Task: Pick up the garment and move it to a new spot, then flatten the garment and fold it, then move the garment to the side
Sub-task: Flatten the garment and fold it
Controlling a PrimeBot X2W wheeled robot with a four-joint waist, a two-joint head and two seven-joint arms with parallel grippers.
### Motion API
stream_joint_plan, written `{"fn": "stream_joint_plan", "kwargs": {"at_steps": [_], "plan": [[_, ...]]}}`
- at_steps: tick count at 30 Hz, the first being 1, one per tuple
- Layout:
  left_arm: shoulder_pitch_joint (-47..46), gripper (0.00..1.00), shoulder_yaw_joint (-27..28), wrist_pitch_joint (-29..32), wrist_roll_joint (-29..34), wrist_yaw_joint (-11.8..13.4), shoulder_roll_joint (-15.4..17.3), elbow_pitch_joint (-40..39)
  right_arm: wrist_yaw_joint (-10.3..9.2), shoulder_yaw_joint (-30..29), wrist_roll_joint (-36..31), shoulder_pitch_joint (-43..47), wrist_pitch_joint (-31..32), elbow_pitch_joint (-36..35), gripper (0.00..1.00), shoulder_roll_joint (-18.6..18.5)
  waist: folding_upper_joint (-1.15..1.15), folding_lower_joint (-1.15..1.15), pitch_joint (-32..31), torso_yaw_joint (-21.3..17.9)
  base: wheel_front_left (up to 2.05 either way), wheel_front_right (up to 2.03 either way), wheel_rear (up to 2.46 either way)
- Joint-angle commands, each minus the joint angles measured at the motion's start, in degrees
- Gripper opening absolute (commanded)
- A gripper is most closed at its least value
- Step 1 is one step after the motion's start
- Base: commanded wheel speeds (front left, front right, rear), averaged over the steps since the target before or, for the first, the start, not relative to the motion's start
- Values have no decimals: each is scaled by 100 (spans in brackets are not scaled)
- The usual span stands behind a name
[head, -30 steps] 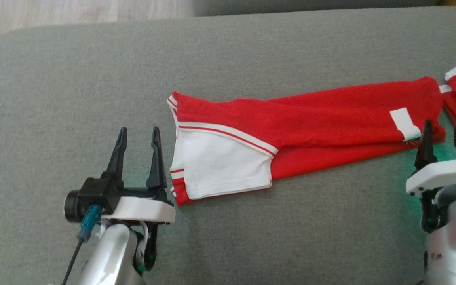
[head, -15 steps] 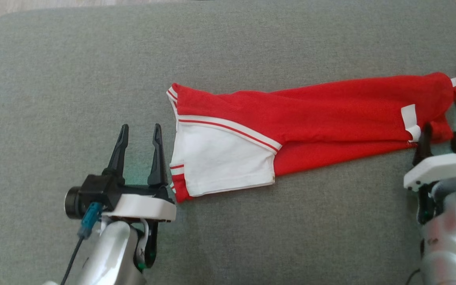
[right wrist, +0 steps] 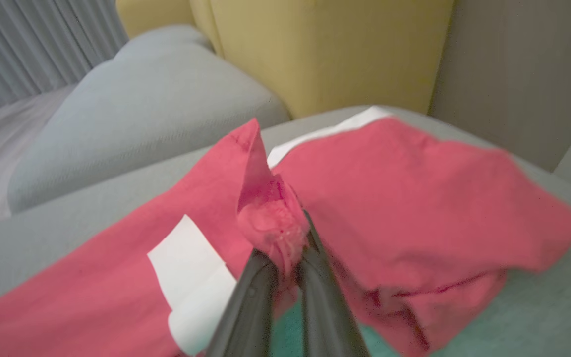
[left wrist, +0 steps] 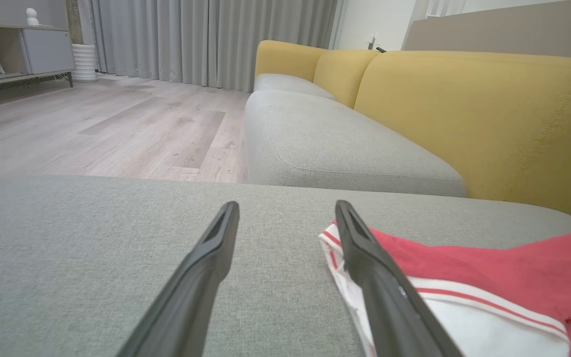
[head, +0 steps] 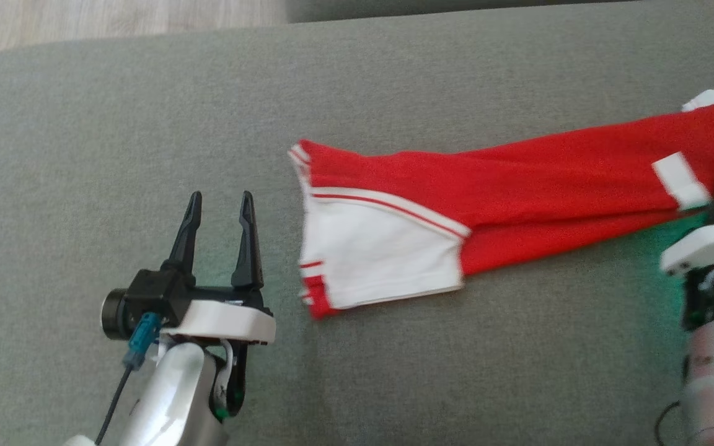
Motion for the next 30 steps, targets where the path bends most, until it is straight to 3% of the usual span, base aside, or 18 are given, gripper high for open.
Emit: {"fn": "stream_joint_plan", "kwargs": {"at_steps": [1, 6, 15, 22, 30], "plan": [[-70, 100, 197, -54, -8, 35, 13, -151, -4, 82, 64, -45, -85, -271, 0, -148, 0, 0, -53, -55, 0, 0, 0], [-61, 100, 213, -54, -52, 33, 13, -84, -4, 151, 500, 105, 78, -941, 0, -269, 0, 0, -205, -133, 0, 0, 0], [56, 100, 207, -54, -139, 23, 13, -35, -4, 1268, 1266, 578, 693, -2186, 0, -59, 0, 0, -583, -12, 0, 0, 0], [152, 100, 181, -55, -113, 4, 13, 9, -4, 2673, 1692, 836, 1052, -2767, 0, 130, 0, 0, -881, 293, 0, 0, 0], [168, 100, 120, -55, -101, -25, 13, 66, -4, 4430, 2563, 772, 893, -2405, 0, 136, 0, 0, -959, 686, 0, 0, 0]]}}
